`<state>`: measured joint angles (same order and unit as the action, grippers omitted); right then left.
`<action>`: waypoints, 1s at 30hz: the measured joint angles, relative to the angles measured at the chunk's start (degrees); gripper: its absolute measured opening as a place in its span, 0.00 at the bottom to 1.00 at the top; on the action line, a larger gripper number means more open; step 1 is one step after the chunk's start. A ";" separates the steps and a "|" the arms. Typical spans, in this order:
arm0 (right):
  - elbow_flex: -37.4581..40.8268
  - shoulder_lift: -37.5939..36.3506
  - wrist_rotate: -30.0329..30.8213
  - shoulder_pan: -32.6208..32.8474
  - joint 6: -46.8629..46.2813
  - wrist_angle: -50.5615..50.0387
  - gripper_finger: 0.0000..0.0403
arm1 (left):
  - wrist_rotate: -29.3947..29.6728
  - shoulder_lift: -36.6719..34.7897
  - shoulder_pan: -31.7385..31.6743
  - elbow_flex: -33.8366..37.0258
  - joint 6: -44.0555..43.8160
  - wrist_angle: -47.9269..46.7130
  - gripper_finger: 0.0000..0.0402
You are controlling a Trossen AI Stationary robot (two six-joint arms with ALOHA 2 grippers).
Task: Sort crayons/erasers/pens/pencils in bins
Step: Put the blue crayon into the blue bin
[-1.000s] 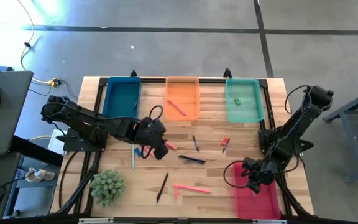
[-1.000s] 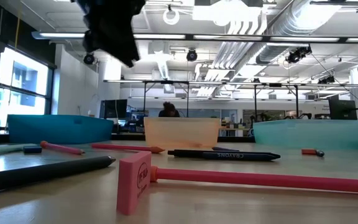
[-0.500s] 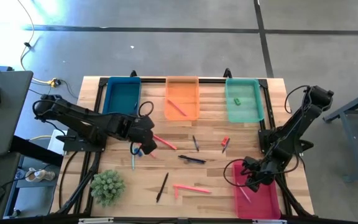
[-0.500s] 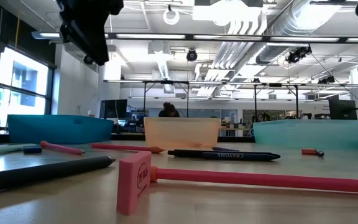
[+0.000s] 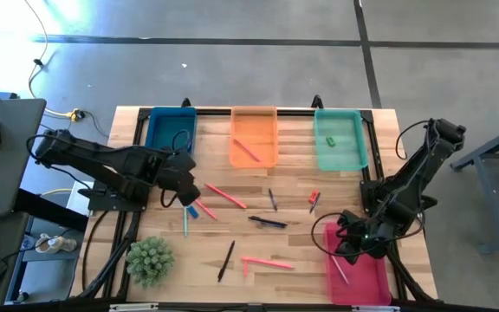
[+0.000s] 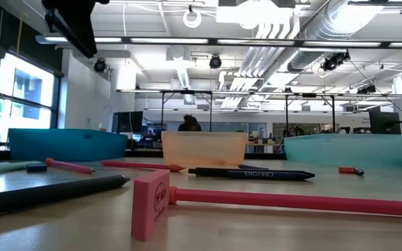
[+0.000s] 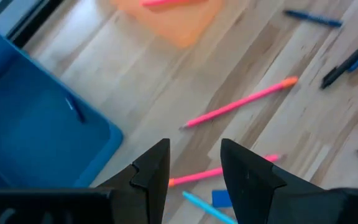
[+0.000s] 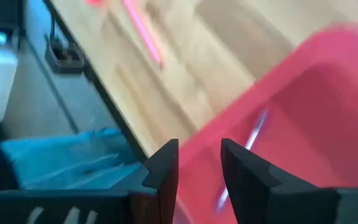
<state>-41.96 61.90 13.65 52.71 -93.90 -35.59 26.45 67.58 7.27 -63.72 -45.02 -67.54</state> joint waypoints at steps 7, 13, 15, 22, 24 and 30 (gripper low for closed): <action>-8.13 0.03 7.96 -4.59 7.50 -10.89 0.28 | -0.79 -2.53 0.00 5.18 1.60 5.71 0.33; -11.88 0.03 9.51 -10.79 14.77 -16.30 0.28 | -4.40 -2.20 0.02 8.01 3.65 9.90 0.33; -12.13 0.03 9.50 -13.09 17.50 -16.09 0.28 | -4.61 -2.32 0.02 8.79 4.06 11.65 0.33; -12.13 0.01 9.21 -20.81 22.31 -17.65 0.28 | -9.41 -1.55 -0.32 12.86 14.96 29.66 0.33; -12.13 0.01 8.82 -22.93 22.11 -18.53 0.28 | -10.85 -0.56 -0.61 13.54 17.54 32.19 0.33; -12.13 -0.14 8.37 -27.88 26.07 -18.01 0.28 | -12.14 1.60 -2.17 13.55 21.69 35.00 0.33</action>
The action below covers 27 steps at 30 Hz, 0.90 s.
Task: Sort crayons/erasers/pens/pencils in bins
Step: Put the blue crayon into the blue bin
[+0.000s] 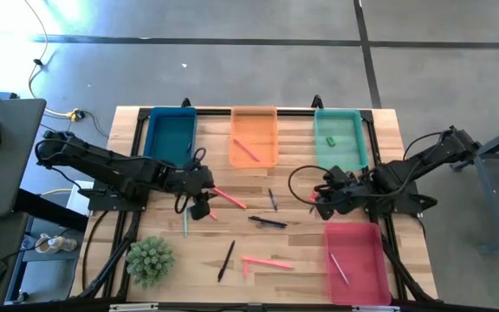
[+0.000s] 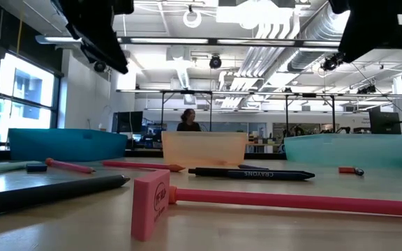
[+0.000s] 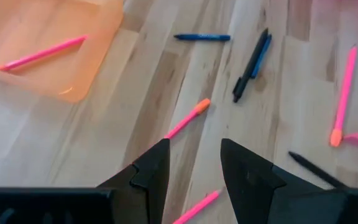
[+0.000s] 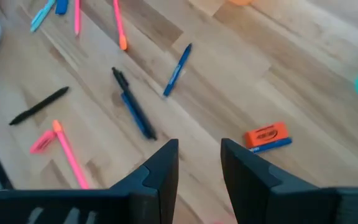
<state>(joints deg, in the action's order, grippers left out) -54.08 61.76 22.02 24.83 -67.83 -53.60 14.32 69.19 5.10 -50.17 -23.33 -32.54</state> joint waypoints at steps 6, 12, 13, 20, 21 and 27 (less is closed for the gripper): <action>0.00 0.02 -0.13 -4.71 8.59 -0.11 0.28 | -3.36 1.19 -2.81 -0.12 1.36 0.61 0.33; 0.02 0.02 -0.24 -11.30 12.81 -0.37 0.28 | -4.27 1.09 -5.52 -0.12 -0.37 -0.83 0.33; 0.02 0.02 -0.38 -12.46 12.65 -0.62 0.28 | -4.25 1.09 -6.00 -0.12 -0.51 -1.08 0.33; 0.02 0.02 -6.30 -19.75 12.37 -1.44 0.31 | -4.23 1.09 -9.72 -0.12 -1.68 -3.01 0.33; 0.02 0.02 -7.38 -20.69 11.73 -1.49 0.32 | -4.22 1.08 -10.25 -0.12 -1.91 -3.59 0.33; 1.76 0.04 -12.00 -23.50 1.69 -2.19 0.37 | -4.21 -0.12 -13.00 -0.12 -1.78 -7.22 0.33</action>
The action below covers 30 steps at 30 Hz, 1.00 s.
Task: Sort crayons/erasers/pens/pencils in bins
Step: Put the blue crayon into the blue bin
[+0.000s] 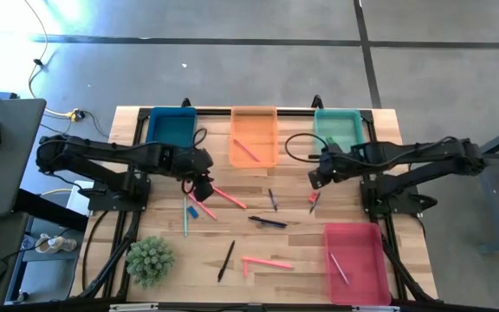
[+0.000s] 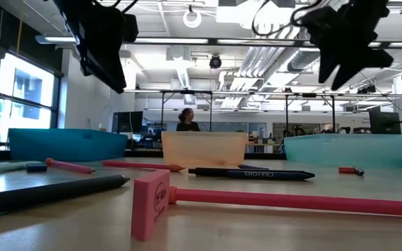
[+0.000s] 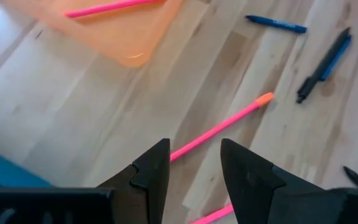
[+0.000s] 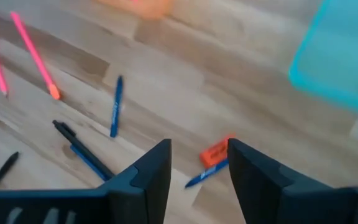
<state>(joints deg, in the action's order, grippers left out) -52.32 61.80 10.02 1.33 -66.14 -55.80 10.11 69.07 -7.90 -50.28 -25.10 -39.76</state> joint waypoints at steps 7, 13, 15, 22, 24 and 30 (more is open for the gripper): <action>4.99 0.02 -3.05 2.45 -15.10 1.93 0.38 | 1.03 -3.53 -2.86 0.00 6.10 -0.80 0.33; 8.57 0.41 -2.78 4.63 -24.55 8.01 0.38 | 1.74 -6.65 -5.53 -0.02 9.28 -0.71 0.33; 9.94 0.71 -3.02 5.19 -26.45 10.23 0.38 | 2.22 -7.43 -6.25 -0.02 10.35 -0.74 0.33; 10.52 5.71 -5.48 7.56 -30.48 13.13 0.38 | 2.75 -8.96 -8.22 -0.02 14.11 -0.63 0.33; 10.52 7.72 -6.66 7.84 -31.06 13.25 0.38 | 2.74 -8.95 -8.61 -0.04 14.73 -0.52 0.33; 10.52 13.08 -9.15 7.84 -32.09 14.05 0.38 | 2.73 -8.93 -9.44 -0.04 14.84 -0.18 0.33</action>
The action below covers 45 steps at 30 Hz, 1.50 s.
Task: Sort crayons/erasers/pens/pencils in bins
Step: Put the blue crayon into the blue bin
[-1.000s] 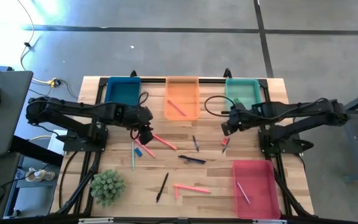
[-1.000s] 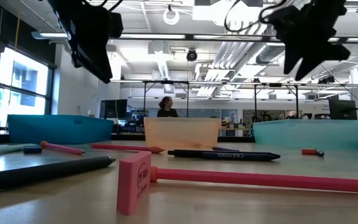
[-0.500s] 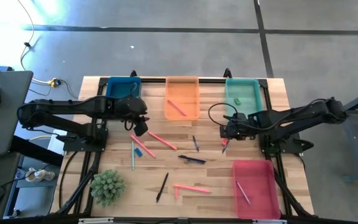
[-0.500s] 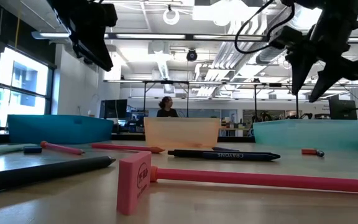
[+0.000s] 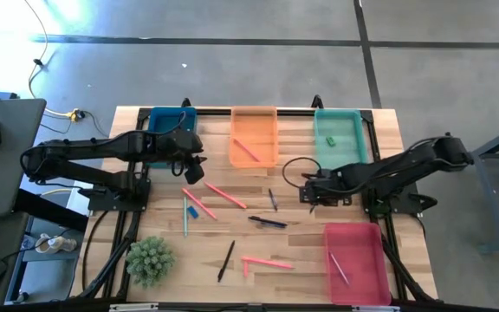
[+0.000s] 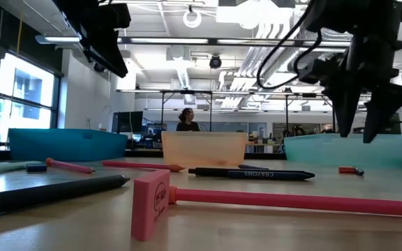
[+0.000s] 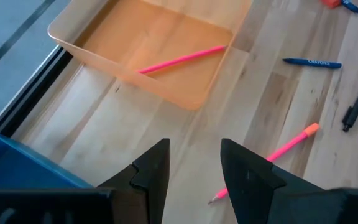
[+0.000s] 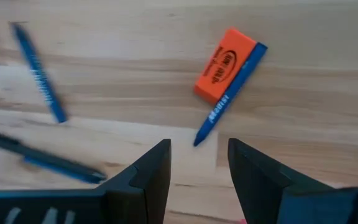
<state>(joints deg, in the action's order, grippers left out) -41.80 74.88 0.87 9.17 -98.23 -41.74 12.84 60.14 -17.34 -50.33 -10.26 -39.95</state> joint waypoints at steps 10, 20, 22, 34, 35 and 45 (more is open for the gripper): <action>0.00 7.22 -0.38 0.00 -2.47 0.73 0.38 | 0.00 0.02 -0.33 0.00 0.01 -0.02 0.33; -0.10 12.78 -0.34 0.00 -3.59 2.19 0.37 | 0.03 0.04 -0.33 0.00 1.03 -0.04 0.33; -0.24 13.37 -0.40 0.00 -3.59 2.06 0.35 | 0.06 0.04 -0.33 0.00 1.03 -0.05 0.33; -0.21 13.87 -1.03 -0.02 -3.45 -0.81 0.11 | 0.20 0.04 -0.33 0.00 1.05 -0.09 0.33; -0.20 13.89 -1.04 -0.02 -3.41 -0.92 0.09 | 0.20 0.04 -0.33 0.00 1.07 -0.09 0.33; -0.17 13.89 -1.50 -0.02 -3.24 -1.75 0.01 | 0.20 0.05 -0.33 0.00 2.52 -0.11 0.33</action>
<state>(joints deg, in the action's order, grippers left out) -41.98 88.77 -0.63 9.15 -101.47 -43.49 13.04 60.19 -17.67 -50.33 -7.74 -40.05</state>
